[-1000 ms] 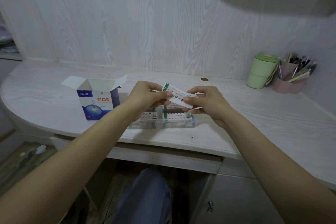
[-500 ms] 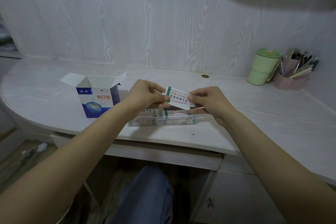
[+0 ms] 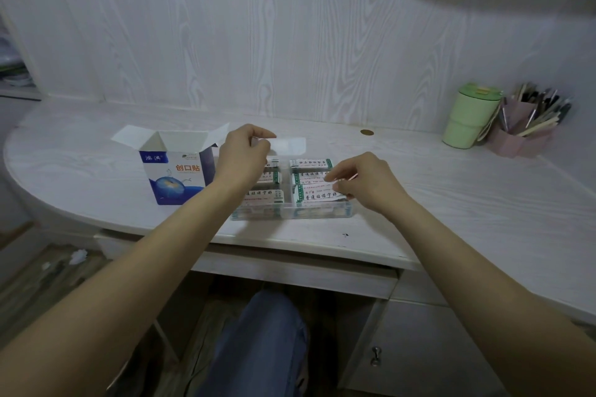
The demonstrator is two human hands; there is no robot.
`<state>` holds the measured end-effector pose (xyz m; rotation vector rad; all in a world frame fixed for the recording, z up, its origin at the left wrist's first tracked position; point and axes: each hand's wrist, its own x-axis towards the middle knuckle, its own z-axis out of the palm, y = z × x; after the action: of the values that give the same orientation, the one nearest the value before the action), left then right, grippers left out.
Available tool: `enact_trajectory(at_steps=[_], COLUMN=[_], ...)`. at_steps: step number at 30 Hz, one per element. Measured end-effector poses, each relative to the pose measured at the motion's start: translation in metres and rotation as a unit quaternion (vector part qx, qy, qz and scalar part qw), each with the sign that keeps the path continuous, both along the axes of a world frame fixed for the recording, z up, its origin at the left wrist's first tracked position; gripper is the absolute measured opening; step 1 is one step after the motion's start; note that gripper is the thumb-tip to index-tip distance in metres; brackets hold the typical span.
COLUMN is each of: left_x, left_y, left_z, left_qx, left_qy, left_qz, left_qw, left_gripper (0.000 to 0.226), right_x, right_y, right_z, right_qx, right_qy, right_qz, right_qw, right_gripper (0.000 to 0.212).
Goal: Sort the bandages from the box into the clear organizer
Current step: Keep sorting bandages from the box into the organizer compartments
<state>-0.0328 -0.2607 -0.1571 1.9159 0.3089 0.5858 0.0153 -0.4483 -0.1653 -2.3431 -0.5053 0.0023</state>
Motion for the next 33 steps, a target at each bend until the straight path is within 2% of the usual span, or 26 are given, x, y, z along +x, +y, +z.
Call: enact_trajectory(at_steps=[4, 17, 19, 20, 22, 24, 27, 30, 33], left_x=[0.002, 0.000, -0.002, -0.003, -0.007, -0.009, -0.008, -0.007, -0.002], left_y=[0.000, 0.002, 0.002, 0.002, -0.001, -0.007, -0.012, -0.012, -0.010], left_z=[-0.002, -0.005, -0.006, -0.006, -0.006, -0.006, -0.006, -0.008, -0.012], left_qx=[-0.007, -0.040, -0.046, -0.042, -0.022, 0.005, 0.040, 0.059, 0.122], left_qy=[0.012, 0.009, 0.006, 0.004, -0.001, -0.011, -0.022, 0.001, 0.024], left_qz=[-0.017, -0.037, -0.048, -0.059, -0.091, -0.128, -0.161, -0.181, -0.163], left_qw=[1.000, 0.998, 0.998, 0.997, 0.996, 0.992, 0.986, 0.982, 0.979], left_gripper=[0.023, 0.020, 0.020, 0.020, 0.018, 0.014, 0.008, 0.004, 0.009], right_x=[-0.004, -0.004, -0.006, -0.008, -0.010, -0.012, -0.009, -0.005, -0.001], right_y=[0.005, 0.010, 0.010, 0.011, 0.011, 0.010, 0.006, 0.001, -0.001], right_z=[-0.001, -0.004, 0.001, 0.005, 0.015, 0.022, 0.021, 0.014, 0.007], right_qx=[-0.069, -0.140, -0.086, -0.026, 0.132, 0.244, 0.282, 0.272, 0.207], right_qy=[-0.042, -0.080, -0.097, -0.082, 0.040, 0.171, 0.184, 0.130, 0.076], right_qz=[0.020, 0.028, 0.012, -0.002, -0.027, -0.021, -0.001, -0.024, -0.031], right_qw=[0.997, 0.987, 0.992, 0.996, 0.990, 0.954, 0.942, 0.953, 0.975], right_gripper=[0.021, 0.017, 0.016, 0.018, 0.032, 0.034, 0.012, 0.007, 0.006])
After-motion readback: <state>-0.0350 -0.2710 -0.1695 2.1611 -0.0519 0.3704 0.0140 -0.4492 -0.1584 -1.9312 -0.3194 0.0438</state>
